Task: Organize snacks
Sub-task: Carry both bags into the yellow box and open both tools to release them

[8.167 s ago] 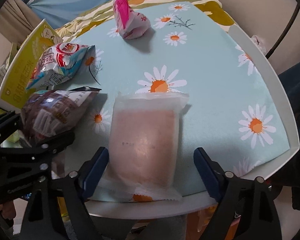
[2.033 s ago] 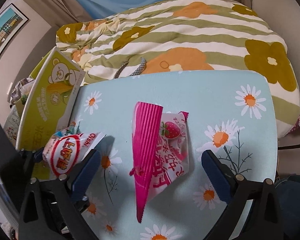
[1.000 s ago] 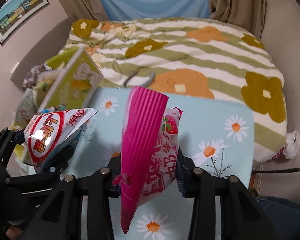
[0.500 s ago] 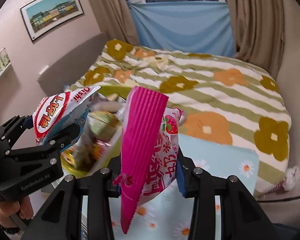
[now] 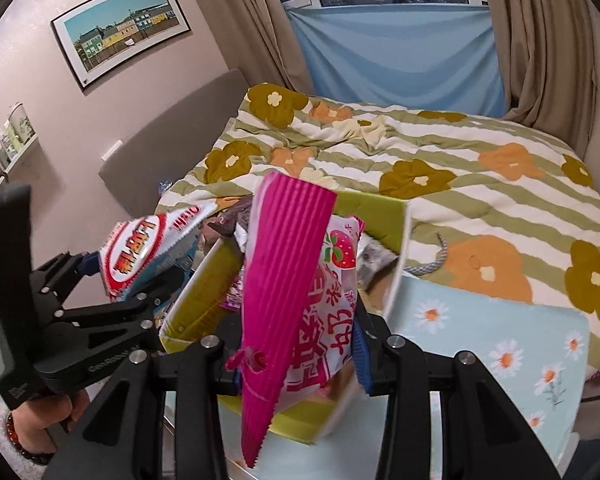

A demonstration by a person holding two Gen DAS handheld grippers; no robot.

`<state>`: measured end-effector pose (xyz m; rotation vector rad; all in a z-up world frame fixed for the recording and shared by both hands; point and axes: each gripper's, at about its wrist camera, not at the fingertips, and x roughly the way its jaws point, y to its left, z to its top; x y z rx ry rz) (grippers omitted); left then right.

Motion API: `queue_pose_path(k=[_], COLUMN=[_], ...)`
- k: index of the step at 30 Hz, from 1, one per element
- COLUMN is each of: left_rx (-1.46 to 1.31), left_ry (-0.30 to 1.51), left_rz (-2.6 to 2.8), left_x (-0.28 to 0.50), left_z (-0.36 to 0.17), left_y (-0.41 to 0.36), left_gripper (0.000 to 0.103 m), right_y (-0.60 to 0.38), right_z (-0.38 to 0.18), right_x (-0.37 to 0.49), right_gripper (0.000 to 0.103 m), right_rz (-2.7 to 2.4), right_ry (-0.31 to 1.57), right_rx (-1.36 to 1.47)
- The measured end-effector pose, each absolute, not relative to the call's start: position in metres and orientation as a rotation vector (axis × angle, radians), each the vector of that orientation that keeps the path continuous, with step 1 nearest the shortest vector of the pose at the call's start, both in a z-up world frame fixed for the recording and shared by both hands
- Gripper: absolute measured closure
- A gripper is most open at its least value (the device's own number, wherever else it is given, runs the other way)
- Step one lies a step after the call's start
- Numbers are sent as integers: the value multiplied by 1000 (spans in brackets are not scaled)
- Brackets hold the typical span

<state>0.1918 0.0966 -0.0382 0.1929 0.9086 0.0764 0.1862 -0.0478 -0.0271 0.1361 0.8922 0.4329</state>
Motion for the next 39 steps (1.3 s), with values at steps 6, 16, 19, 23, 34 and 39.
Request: queue_pose_path(k=[6, 16, 19, 23, 34, 39], left_rx=[185, 122, 109, 109, 100, 113], left_ry=[982, 978, 975, 964, 968, 995], left_rz=[-5, -108, -108, -93, -83, -93], left_x=[206, 197, 189, 178, 173, 172], left_z=[-77, -80, -76, -69, -76, -91], left_y=[120, 126, 132, 140, 155, 155], left_gripper=[28, 0, 0, 0, 0, 0], right_y=[-33, -32, -30, -27, -17, -19], right_z=[-46, -47, -42, -38, -66, -82], right_x=[190, 176, 174, 178, 181, 175], right_gripper=[65, 65, 65, 65, 2, 2], right_rz=[358, 268, 267, 266, 220, 210], right_ry=[925, 951, 940, 935, 974, 1007], right_rx=[181, 182, 167, 160, 172, 177])
